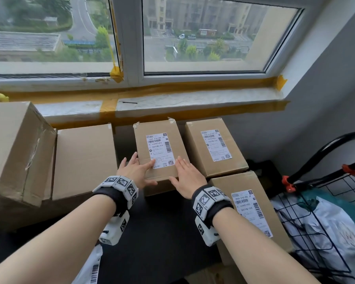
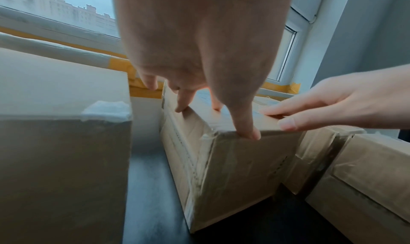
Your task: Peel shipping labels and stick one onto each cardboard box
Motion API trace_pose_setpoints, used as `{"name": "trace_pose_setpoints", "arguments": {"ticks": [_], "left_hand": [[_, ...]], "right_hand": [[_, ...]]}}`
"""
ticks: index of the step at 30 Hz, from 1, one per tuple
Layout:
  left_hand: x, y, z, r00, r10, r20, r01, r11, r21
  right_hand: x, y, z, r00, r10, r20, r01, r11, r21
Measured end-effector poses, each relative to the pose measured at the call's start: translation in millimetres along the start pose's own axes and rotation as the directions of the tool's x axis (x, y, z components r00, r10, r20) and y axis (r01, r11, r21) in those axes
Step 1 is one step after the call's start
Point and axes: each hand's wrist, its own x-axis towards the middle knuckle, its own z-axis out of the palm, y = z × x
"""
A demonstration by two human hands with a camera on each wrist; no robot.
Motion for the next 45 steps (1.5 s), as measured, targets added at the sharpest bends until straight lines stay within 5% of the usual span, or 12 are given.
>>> {"name": "trace_pose_setpoints", "arguments": {"ticks": [19, 27, 37, 45], "left_hand": [[8, 27, 20, 0.993, 0.027, -0.116, -0.046, 0.986, -0.162], [-16, 3, 11, 0.983, -0.034, -0.183, 0.007, 0.989, -0.147], [-99, -55, 12, 0.935, -0.141, -0.325, 0.023, 0.940, -0.341], [-183, -108, 66, 0.958, -0.199, -0.205, 0.128, 0.940, -0.316]], "right_hand": [[-6, 26, -12, 0.997, 0.079, -0.008, -0.078, 0.994, 0.072], [-7, 17, -16, 0.994, 0.113, 0.011, -0.113, 0.989, 0.094], [-32, -62, 1, 0.997, -0.051, -0.065, 0.058, 0.993, 0.106], [-80, -141, 67, 0.986, -0.168, 0.008, 0.167, 0.984, 0.067]]}}
